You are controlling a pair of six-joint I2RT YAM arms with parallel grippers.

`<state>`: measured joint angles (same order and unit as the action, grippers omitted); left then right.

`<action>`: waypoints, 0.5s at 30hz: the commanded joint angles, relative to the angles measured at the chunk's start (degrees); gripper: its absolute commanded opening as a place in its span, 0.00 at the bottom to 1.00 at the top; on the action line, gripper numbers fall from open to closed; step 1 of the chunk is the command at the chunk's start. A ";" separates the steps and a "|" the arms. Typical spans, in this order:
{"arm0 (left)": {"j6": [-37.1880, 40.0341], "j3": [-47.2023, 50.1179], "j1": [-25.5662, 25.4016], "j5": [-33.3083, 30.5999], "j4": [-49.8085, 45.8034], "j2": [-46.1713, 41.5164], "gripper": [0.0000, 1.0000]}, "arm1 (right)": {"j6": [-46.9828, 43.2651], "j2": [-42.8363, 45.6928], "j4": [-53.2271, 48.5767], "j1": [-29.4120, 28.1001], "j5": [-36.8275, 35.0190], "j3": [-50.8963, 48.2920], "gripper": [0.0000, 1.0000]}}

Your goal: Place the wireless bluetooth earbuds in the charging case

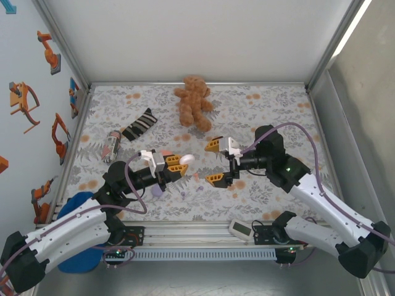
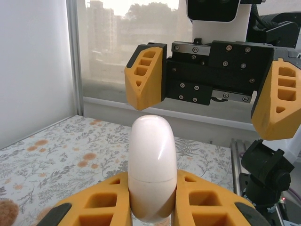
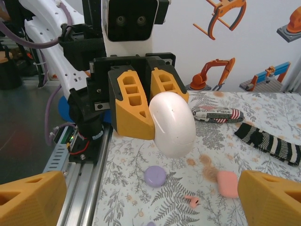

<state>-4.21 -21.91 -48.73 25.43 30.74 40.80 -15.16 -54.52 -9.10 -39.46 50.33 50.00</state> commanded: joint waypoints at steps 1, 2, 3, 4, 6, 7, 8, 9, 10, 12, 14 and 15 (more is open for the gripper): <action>0.79 -0.34 -0.04 1.87 1.30 -0.12 0.00 | -1.54 -0.73 2.36 0.01 2.45 2.51 0.91; 0.74 -0.41 -0.04 2.04 1.33 0.03 0.00 | -1.54 -1.14 2.71 0.05 2.82 2.65 0.90; 0.77 -0.50 -0.04 2.14 1.38 0.22 0.00 | -1.54 -1.48 2.99 0.00 3.02 2.90 0.89; 0.71 -0.50 -0.04 2.32 1.56 0.27 0.00 | -1.54 -2.00 3.07 -0.08 3.40 3.26 0.88; 0.62 -0.68 -0.01 2.43 1.79 0.51 0.00 | -1.54 -3.00 3.12 -0.06 3.87 3.98 0.86; 0.72 -0.72 -0.04 2.53 1.94 0.63 0.00 | -1.41 -3.58 3.19 -0.15 4.07 4.28 0.84; 0.68 -0.76 -0.05 2.52 1.91 0.92 0.00 | -0.97 -4.04 3.54 -0.13 4.12 4.55 0.84; 0.71 -0.85 -0.05 2.52 1.86 1.03 0.00 | -0.85 -4.41 3.64 -0.18 4.45 4.93 0.84; 0.77 -0.94 -0.03 2.67 1.85 1.33 0.00 | -0.71 -4.98 3.94 -0.18 5.15 5.29 0.83; 0.74 -1.11 -0.05 3.03 1.84 1.64 0.00 | -0.27 -5.65 4.60 -0.27 5.80 5.69 0.82; 0.69 -1.20 -0.05 3.29 1.87 1.70 0.00 | -0.16 -6.28 5.08 -0.51 5.77 5.75 0.81; 0.68 -1.21 -0.05 3.31 1.82 1.74 0.00 | -0.03 -6.62 5.38 -0.61 5.79 5.76 0.81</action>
<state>-4.21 -21.93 -48.73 27.09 30.81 42.65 -15.79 -60.49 -6.11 -39.53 54.39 54.00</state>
